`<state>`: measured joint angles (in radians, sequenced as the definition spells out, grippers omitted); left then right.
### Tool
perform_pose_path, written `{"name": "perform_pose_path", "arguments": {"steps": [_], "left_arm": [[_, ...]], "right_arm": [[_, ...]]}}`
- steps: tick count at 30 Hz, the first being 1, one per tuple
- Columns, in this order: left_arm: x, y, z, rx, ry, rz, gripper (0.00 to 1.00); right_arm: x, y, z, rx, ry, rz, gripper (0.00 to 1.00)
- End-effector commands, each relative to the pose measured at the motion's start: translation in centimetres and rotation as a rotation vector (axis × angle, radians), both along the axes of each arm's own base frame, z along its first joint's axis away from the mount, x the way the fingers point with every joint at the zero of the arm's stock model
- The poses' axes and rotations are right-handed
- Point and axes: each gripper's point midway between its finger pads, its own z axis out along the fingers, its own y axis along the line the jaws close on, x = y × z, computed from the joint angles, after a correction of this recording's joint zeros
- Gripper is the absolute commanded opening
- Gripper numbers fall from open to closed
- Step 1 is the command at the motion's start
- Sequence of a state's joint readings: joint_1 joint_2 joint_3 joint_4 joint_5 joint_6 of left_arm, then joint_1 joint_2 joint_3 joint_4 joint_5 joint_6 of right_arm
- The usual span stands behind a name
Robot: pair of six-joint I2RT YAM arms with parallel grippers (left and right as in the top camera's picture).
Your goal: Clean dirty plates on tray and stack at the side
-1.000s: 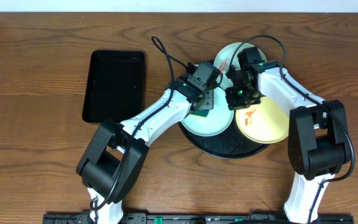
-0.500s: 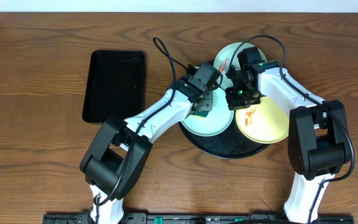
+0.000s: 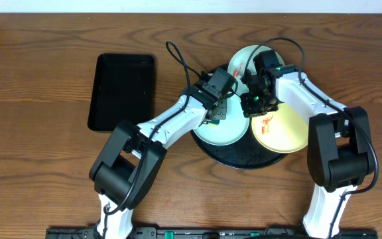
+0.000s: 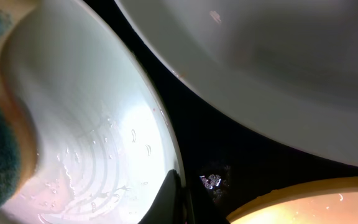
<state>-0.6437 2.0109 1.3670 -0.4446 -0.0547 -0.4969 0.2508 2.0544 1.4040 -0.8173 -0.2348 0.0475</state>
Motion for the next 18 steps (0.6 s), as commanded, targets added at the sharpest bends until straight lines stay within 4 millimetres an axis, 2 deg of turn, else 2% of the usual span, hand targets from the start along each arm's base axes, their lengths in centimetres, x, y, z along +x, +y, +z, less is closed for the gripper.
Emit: {"name": "perform_pose_path", "arguments": {"steps": [1, 6, 10, 11, 15, 18], "left_arm": [[-0.1, 1.8, -1.4, 0.094, -0.001, 0.026, 0.19], [-1.3, 3.6, -2.5, 0.163, 0.049, 0.035, 0.20], [-1.4, 5.7, -3.2, 0.245, 0.059, 0.065, 0.19], [-1.1, 6.6, -3.0, 0.283, 0.041, 0.081, 0.14], [0.3, 9.0, -1.2, 0.417, -0.061, 0.134, 0.12], [1.1, 9.2, 0.5, 0.430, -0.107, 0.152, 0.12]], "right_arm": [[-0.4, -0.4, -0.6, -0.033, 0.010, 0.019, 0.01], [-0.5, -0.4, -0.6, -0.034, 0.013, 0.019, 0.01], [-0.6, -0.4, -0.6, -0.035, 0.016, 0.019, 0.01], [-0.6, -0.4, -0.6, -0.035, 0.017, 0.020, 0.01], [-0.7, -0.4, -0.6, -0.036, 0.019, 0.023, 0.01], [-0.7, -0.4, -0.6, -0.036, 0.019, 0.023, 0.01]]}}
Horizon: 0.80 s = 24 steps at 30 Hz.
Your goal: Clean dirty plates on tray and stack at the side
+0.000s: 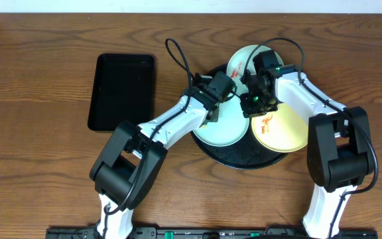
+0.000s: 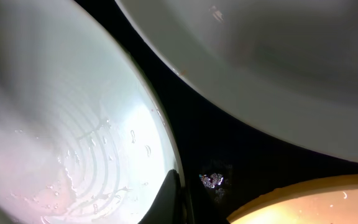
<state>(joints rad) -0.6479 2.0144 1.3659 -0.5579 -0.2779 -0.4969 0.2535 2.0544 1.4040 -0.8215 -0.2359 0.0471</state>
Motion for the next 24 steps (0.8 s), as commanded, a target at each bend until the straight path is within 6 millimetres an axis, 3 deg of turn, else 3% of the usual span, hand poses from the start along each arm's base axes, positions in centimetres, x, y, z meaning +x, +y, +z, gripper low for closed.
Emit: {"name": "perform_pose_path", "arguments": {"steps": [1, 7, 12, 17, 24], "left_arm": [[1.5, 4.5, 1.3, 0.182, -0.088, 0.078, 0.12], [1.7, 2.5, 5.2, 0.027, -0.136, 0.069, 0.12], [0.3, -2.7, 6.3, -0.265, -0.042, -0.034, 0.11], [-1.5, -6.2, 5.2, -0.458, 0.078, -0.030, 0.11], [-2.2, -7.2, 1.1, -0.425, 0.134, -0.034, 0.12]], "right_arm": [[-0.5, -0.5, -0.6, -0.036, 0.014, 0.019, 0.01], [-0.5, -0.5, -0.6, -0.036, 0.014, 0.019, 0.01], [-0.5, -0.5, -0.6, -0.035, 0.013, 0.019, 0.01], [-0.4, -0.5, -0.6, -0.035, 0.011, 0.019, 0.01], [-0.5, -0.5, -0.6, -0.035, 0.012, 0.019, 0.01]]}}
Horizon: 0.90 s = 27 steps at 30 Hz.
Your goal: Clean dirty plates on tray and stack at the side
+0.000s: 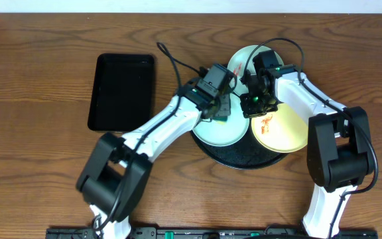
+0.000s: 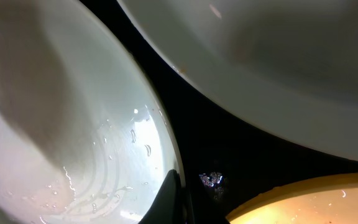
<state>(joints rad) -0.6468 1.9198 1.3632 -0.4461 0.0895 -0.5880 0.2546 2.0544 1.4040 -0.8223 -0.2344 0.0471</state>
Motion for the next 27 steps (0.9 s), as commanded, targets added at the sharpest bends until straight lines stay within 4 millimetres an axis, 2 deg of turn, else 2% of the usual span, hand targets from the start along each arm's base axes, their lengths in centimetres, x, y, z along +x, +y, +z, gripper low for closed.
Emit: {"name": "perform_pose_path", "arguments": {"steps": [1, 4, 6, 9, 13, 14, 17, 20, 24, 27], "left_arm": [[-1.1, -0.2, -3.6, 0.010, 0.087, 0.000, 0.12], [-1.0, -0.1, -5.4, 0.030, 0.102, 0.005, 0.12], [-0.7, 0.7, -6.5, 0.067, 0.105, 0.025, 0.12], [0.1, 3.5, -7.6, 0.190, 0.078, 0.085, 0.12], [1.0, 8.3, -7.3, 0.409, 0.013, 0.159, 0.12], [1.0, 8.9, -7.2, 0.436, 0.006, 0.163, 0.12], [1.3, 11.1, -6.5, 0.544, -0.024, 0.185, 0.12], [1.7, 12.4, -5.3, 0.617, -0.067, 0.211, 0.12], [2.5, 12.7, -2.7, 0.621, -0.125, 0.238, 0.11], [3.1, 12.3, 0.4, 0.566, -0.186, 0.262, 0.11]], "right_arm": [[-0.5, -0.5, -0.6, -0.033, 0.012, 0.018, 0.01], [-0.5, -0.5, -0.6, -0.033, 0.012, 0.018, 0.01], [-0.5, -0.5, -0.6, -0.034, 0.013, 0.018, 0.01], [-0.6, -0.6, -0.6, -0.035, 0.018, 0.018, 0.01], [-0.7, -0.6, -0.6, -0.036, 0.021, 0.019, 0.01], [-0.7, -0.6, -0.6, -0.036, 0.021, 0.019, 0.01], [-0.7, -0.6, -0.6, -0.036, 0.022, 0.019, 0.01], [-0.8, -0.6, -0.6, -0.037, 0.025, 0.019, 0.01], [-0.8, -0.6, -0.6, -0.037, 0.025, 0.019, 0.01], [-0.8, -0.5, -0.6, -0.033, 0.027, 0.019, 0.01]]}}
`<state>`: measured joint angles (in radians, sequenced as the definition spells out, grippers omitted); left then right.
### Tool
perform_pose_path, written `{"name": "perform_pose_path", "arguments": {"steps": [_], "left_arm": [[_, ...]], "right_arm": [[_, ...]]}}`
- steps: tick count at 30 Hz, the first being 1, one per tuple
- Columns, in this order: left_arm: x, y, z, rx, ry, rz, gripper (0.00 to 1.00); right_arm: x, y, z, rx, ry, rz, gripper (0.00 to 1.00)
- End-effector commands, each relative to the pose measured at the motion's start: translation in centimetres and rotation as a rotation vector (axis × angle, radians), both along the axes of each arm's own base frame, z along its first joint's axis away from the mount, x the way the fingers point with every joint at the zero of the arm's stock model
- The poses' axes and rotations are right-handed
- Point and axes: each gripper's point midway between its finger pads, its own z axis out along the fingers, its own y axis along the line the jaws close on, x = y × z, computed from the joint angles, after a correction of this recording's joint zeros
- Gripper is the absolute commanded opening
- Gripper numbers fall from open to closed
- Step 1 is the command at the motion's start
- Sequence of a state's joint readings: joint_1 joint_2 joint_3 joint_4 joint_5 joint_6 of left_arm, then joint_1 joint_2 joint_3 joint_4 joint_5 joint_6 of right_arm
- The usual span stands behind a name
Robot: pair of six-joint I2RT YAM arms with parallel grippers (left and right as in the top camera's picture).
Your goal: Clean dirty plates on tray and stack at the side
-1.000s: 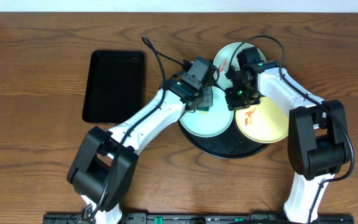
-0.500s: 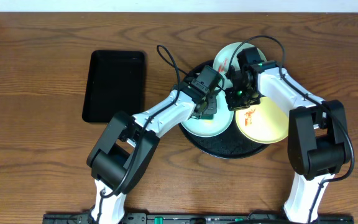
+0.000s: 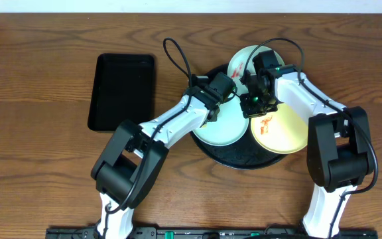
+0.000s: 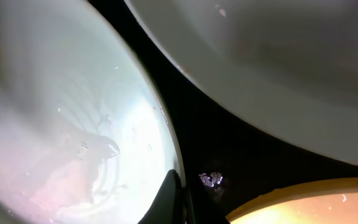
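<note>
A round black tray point(image 3: 241, 159) carries three plates. The pale green plate point(image 3: 225, 131) lies at its left and shows wet and smeared point(image 4: 73, 124). The white plate point(image 3: 239, 61) at the back has red smears, and the yellow plate point(image 3: 285, 133) at the right has an orange stain. My left gripper point(image 3: 213, 111) is down over the green plate's upper left, shut on a sponge point(image 3: 211, 117) that is mostly hidden under the wrist. My right gripper point(image 3: 250, 106) is shut on the green plate's right rim; its dark fingertips point(image 4: 171, 198) pinch the edge.
A rectangular black tray point(image 3: 121, 91) lies on the wooden table point(image 3: 38, 166) to the left of the round one. Both arms cross over the round tray, and cables loop above the wrists.
My left gripper with the sponge has shifted slightly down and left on the green plate. The wet film on that plate now looks smeared. The right gripper has kept its hold on the rim.
The teal sponge first sat on the green plate at the left of the right wrist view. Later it was farther left, then higher on the plate, now lower again. All the while the right gripper pinched the same rim and the plates kept their places.
</note>
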<state>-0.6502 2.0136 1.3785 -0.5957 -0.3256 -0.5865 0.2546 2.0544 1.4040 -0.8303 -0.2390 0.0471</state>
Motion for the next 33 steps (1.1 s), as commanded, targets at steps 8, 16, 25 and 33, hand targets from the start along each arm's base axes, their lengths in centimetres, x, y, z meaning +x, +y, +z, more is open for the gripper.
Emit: {"name": "perform_pose_path", "arguments": {"steps": [8, 16, 25, 33], "left_arm": [[2.5, 7.1, 14.1, 0.033, -0.348, 0.172, 0.11], [1.3, 12.4, 16.2, -0.132, -0.270, 0.280, 0.11], [0.1, 16.7, 13.2, -0.369, -0.065, 0.395, 0.11], [-0.2, 20.8, 12.9, -0.331, -0.052, 0.430, 0.11]], "right_arm": [[-0.5, 0.0, 0.0, -0.003, 0.015, 0.021, 0.01], [0.6, 0.4, 5.5, 0.021, -0.133, 0.037, 0.01], [1.8, -2.3, 15.8, -0.234, -0.498, 0.022, 0.01], [2.1, -2.5, 24.3, -0.499, -0.830, 0.077, 0.01]]}}
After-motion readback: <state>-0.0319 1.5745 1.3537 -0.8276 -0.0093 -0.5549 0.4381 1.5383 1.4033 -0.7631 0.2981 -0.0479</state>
